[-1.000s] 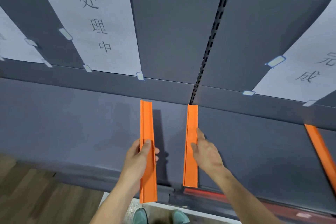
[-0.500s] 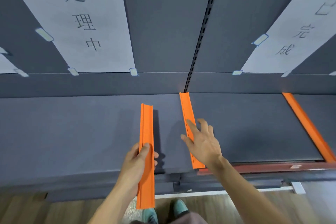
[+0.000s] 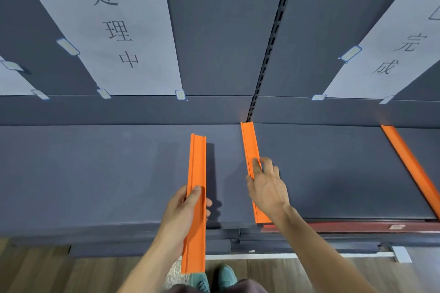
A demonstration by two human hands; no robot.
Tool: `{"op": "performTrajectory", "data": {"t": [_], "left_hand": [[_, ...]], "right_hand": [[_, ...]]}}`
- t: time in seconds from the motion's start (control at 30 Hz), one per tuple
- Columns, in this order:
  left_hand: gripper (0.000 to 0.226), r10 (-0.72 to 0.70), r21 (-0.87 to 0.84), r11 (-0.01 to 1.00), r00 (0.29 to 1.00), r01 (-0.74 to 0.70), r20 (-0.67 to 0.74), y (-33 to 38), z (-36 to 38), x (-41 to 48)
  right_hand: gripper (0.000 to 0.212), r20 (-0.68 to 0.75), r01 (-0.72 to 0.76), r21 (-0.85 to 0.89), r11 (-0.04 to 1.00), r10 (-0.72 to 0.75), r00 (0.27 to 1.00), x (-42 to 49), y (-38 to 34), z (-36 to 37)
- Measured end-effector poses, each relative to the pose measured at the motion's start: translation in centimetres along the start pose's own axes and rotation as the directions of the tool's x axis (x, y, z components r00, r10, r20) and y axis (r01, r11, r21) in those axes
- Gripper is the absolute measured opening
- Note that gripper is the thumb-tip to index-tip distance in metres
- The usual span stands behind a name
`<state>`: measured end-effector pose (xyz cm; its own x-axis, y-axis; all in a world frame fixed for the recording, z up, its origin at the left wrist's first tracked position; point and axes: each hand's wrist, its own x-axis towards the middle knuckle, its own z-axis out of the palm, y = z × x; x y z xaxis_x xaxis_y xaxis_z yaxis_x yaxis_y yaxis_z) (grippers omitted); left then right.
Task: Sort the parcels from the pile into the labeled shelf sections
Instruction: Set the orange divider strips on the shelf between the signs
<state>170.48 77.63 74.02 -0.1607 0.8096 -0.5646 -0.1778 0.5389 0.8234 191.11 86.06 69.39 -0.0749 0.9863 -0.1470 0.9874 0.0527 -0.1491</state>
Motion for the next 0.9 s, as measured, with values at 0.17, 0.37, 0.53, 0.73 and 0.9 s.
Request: {"op": "performTrajectory", "data": {"t": [0.17,0.37,0.53,0.73,0.9], "left_hand": [[0.023,0.017,0.001,1.000,1.000,-0.017,-0.010,0.6,1.4,0.0],[0.022,0.017,-0.021,1.000,0.999,-0.018,-0.052,0.9,2.5,0.1],[0.024,0.012,-0.073,0.997,0.992,-0.021,-0.126,1.0,2.4,0.1],[0.025,0.031,-0.124,0.991,0.975,-0.060,-0.220,0.7,-0.3,-1.0],[0.025,0.032,-0.137,0.987,0.952,-0.077,-0.304,0.7,-3.8,-1.6]], "right_hand": [[0.058,0.026,0.027,0.048,0.998,-0.028,0.999,0.3,0.4,-0.8],[0.061,0.005,0.101,0.053,0.993,-0.101,0.995,-0.4,0.7,-2.6],[0.061,0.005,0.220,-0.003,0.975,-0.220,0.975,0.0,-0.4,-3.6],[0.061,0.053,0.362,-0.015,0.932,-0.360,0.931,0.8,-3.5,-4.4],[0.063,0.108,0.447,-0.001,0.894,-0.444,0.889,0.9,-7.1,-4.8]]}}
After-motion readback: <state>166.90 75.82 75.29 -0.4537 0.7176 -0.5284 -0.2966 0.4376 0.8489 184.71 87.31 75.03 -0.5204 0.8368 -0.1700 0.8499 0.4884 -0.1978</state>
